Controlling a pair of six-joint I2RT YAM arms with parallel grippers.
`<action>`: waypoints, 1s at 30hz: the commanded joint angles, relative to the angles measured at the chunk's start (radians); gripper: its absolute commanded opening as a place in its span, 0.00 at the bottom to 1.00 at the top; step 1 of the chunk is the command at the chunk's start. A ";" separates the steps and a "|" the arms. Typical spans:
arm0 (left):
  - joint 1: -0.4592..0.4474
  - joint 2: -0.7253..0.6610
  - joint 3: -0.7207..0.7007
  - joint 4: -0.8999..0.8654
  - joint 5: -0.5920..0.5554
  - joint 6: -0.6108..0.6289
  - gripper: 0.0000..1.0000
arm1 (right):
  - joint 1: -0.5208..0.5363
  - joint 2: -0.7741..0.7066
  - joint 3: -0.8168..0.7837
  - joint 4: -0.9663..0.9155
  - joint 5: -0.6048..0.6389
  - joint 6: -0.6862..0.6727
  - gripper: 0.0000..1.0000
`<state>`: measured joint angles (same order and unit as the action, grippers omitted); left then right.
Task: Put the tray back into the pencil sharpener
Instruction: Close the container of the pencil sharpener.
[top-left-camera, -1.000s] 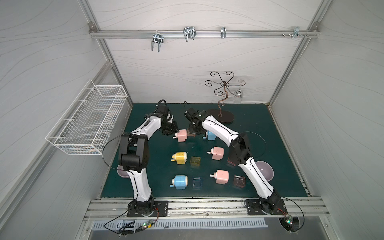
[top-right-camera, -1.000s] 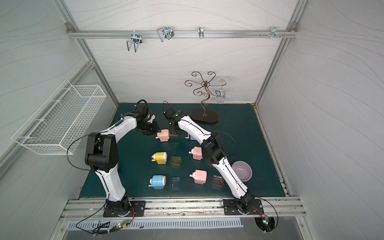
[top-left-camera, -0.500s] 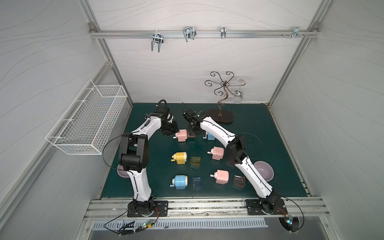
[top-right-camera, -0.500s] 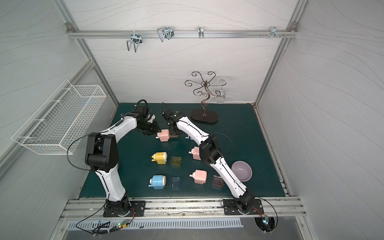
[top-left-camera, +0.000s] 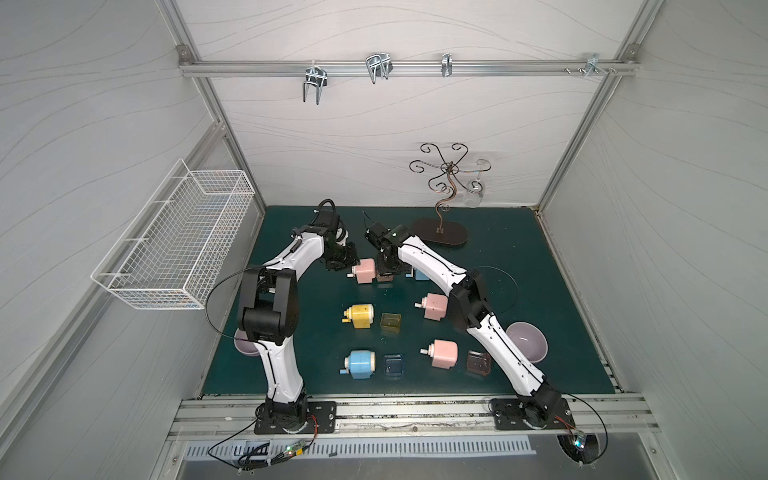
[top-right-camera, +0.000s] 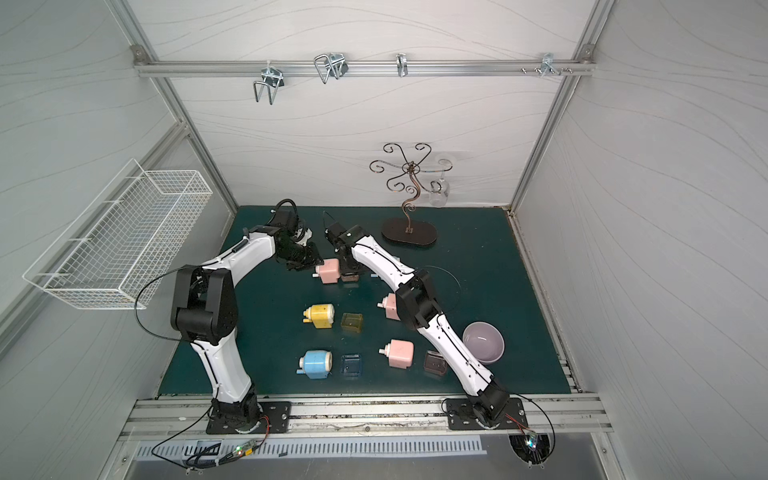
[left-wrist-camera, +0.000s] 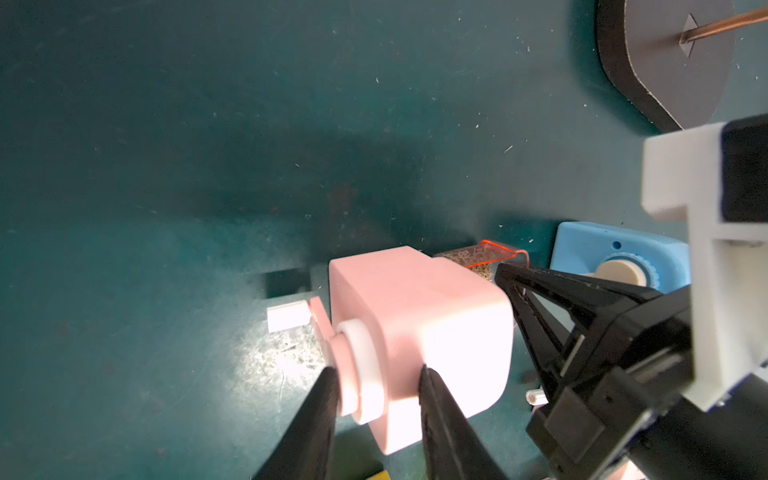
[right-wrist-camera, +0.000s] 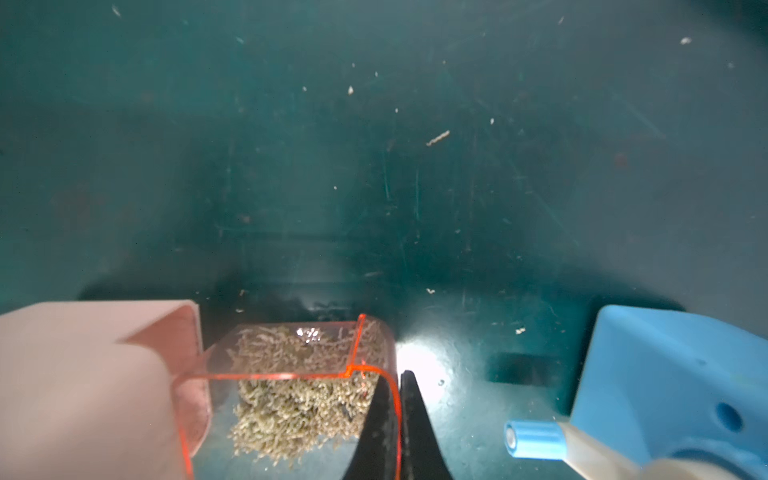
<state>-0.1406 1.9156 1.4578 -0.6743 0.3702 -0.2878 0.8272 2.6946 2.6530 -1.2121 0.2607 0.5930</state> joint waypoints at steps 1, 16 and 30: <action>-0.023 0.029 0.006 -0.053 -0.017 0.022 0.36 | 0.012 0.026 0.033 -0.033 -0.021 -0.011 0.00; -0.028 0.035 0.008 -0.055 -0.017 0.022 0.37 | 0.012 0.036 0.051 -0.032 -0.052 -0.011 0.00; -0.032 0.040 0.013 -0.058 -0.024 0.027 0.37 | 0.012 0.018 0.050 -0.002 -0.058 -0.019 0.00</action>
<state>-0.1535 1.9156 1.4586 -0.6750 0.3683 -0.2867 0.8295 2.7136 2.6823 -1.2175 0.2024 0.5819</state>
